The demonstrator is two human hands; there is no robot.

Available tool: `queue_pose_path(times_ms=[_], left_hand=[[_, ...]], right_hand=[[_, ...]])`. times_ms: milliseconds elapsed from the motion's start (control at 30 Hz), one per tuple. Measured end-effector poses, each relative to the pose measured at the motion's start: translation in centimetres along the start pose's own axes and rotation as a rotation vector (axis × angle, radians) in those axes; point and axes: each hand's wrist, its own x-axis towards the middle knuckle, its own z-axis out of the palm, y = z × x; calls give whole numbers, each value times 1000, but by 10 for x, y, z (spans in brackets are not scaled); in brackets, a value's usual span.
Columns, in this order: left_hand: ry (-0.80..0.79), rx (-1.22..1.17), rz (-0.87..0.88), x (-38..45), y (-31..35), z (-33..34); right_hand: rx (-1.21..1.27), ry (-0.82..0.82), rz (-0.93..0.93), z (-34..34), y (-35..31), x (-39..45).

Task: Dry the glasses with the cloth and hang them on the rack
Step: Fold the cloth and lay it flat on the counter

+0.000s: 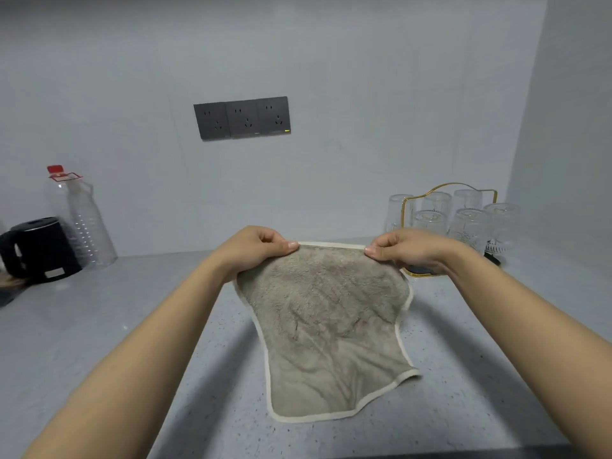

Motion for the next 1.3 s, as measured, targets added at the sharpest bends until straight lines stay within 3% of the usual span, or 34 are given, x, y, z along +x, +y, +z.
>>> queue_pose_path(times_ms=[133,233,400,467,567,700,833,933,1167,1300], left_hand=[[-228,-30,-94,-7,5,-11],[-390,-158,-116,-9,7,-18],[-427,-287,-119,2,14,-24],[-377,-265,-166,12,12,-21],[-152,-70,-157,34,-9,-4],[67,75,-78,64,-49,33],[143,58,-48,81,-79,61],[125,20,-54,80,-93,70],[-53,-60,-124,26,-97,86],[-93,-43,-109,-16,-90,94]], right_hand=[[285,-101,-18,3,-1,0],[285,-62,-33,1,-1,2],[345,64,-30,-8,-10,16],[335,106,-13,-12,-3,25],[342,117,28,-6,17,42],[-132,334,-34,3,51,77],[-230,417,-56,11,76,98],[-253,351,-56,12,91,97],[-140,24,-30,14,112,47],[-108,-60,-55,23,116,9]])
